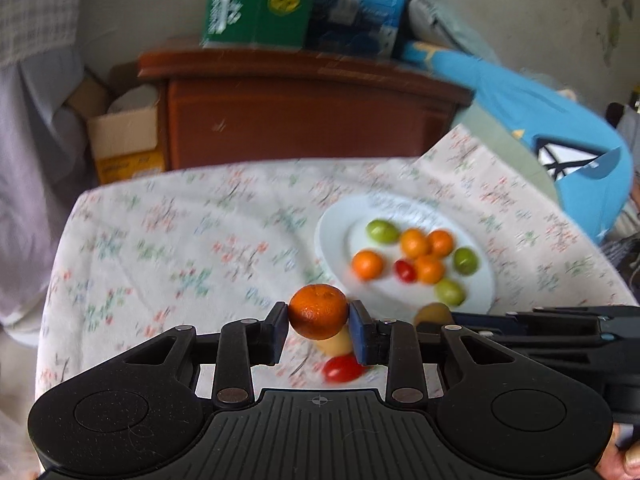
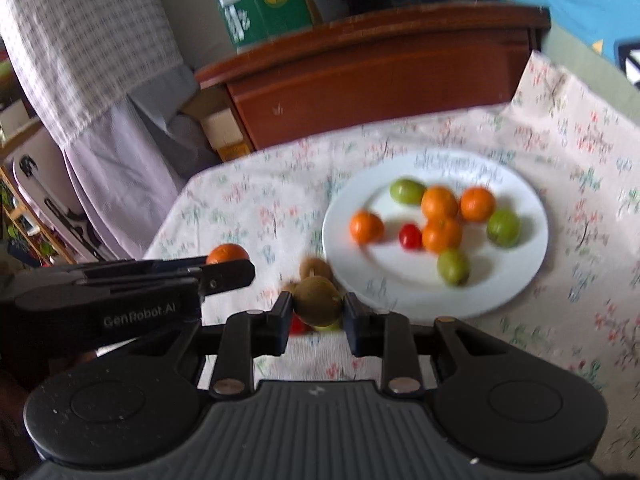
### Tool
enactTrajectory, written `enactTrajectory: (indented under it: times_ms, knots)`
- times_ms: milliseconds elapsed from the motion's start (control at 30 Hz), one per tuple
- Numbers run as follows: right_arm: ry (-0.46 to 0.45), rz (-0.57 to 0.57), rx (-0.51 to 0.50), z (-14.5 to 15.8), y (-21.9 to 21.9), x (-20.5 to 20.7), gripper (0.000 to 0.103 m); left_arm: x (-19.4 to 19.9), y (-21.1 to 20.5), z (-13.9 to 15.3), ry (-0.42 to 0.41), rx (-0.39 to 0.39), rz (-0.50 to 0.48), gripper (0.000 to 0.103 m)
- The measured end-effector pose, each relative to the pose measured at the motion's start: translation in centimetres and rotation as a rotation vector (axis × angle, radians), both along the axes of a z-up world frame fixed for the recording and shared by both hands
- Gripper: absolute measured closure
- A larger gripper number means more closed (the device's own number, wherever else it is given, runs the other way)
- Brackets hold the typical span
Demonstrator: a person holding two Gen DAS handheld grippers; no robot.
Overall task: Organize fruits
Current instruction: 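Carry the brown fruit and the tangerine over the white plate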
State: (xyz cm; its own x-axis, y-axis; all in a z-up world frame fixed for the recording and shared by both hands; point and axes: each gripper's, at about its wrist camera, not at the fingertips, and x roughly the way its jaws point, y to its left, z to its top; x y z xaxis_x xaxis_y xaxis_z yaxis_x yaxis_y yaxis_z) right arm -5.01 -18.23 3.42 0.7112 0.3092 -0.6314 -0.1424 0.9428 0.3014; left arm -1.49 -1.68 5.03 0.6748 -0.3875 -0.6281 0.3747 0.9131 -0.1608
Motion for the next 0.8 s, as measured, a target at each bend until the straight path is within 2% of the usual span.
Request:
enactTrajectory:
  times_ms: [200, 433, 600, 800]
  knots:
    - [-0.047, -0.025, 0.006, 2.5, -1.9, 0.6, 0.076, 0.5, -1.6, 1.9, -0.032, -0.020, -0.055, 0.073]
    - [-0.087, -0.040, -0.047, 3.8, -4.1, 2.5, 0.076, 1.8, -3.7, 1.9, -0.005, -0.022, -0.098, 0.073]
    - [-0.082, -0.079, -0.043, 3.6, -5.9, 4.5, 0.076, 3.0, -5.5, 1.1, 0.007, 0.021, -0.141, 0.073]
    - [-0.044, -0.123, -0.010, 2.1, -7.6, 6.9, 0.076, 3.8, -6.7, -0.2, 0.052, 0.033, -0.151, 0.073]
